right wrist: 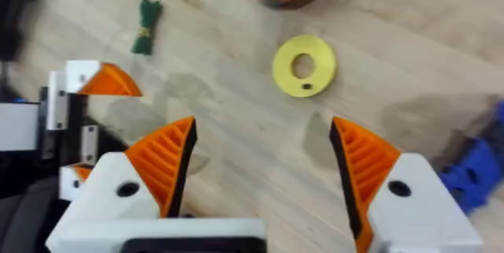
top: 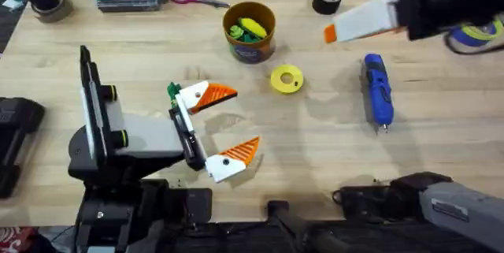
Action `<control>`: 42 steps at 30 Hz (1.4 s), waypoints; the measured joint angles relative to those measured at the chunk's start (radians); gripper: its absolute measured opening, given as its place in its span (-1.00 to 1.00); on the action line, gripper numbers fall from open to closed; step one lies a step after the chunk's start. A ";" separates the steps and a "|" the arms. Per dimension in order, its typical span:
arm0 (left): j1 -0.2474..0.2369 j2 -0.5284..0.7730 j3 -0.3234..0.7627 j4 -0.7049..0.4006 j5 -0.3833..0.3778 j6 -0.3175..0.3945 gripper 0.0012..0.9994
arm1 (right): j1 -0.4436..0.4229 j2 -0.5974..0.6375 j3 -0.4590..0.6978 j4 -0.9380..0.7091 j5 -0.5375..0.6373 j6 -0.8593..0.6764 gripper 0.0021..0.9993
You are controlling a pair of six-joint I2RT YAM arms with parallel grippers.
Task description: Pick up the gripper from the table and insert it into the empty holder that is missing its gripper. Then pick up a screw, insert it into the mounting hole, and use the screwdriver to tighten it. Finally, clean up the table by picking up the vegetable and placing it into the bucket.
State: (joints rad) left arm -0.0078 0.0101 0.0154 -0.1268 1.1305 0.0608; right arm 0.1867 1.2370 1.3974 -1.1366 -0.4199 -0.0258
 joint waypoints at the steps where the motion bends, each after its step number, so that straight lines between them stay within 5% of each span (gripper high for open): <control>1: 0.000 0.000 0.000 0.000 0.000 0.000 0.97 | 0.000 -0.018 0.001 -0.007 0.025 -0.004 1.00; 11: 0.000 0.000 0.000 0.000 0.000 0.000 0.97 | 0.000 -0.166 -0.020 -0.060 0.197 -0.035 1.00; 22: 0.000 0.000 0.000 0.000 0.000 0.000 0.97 | 0.000 -0.316 -0.255 0.043 0.249 -0.042 1.00; 32: 0.000 0.000 0.000 0.000 0.000 0.000 0.97 | 0.000 -0.311 -0.267 0.052 0.251 -0.042 1.00; 42: 0.000 0.000 0.000 0.000 0.000 0.000 0.97 | 0.061 -0.160 -0.268 0.075 0.251 -0.038 1.00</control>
State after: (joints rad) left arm -0.0078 0.0101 0.0154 -0.1268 1.1305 0.0606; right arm 0.2475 1.0770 1.1297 -1.0612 -0.1687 -0.0639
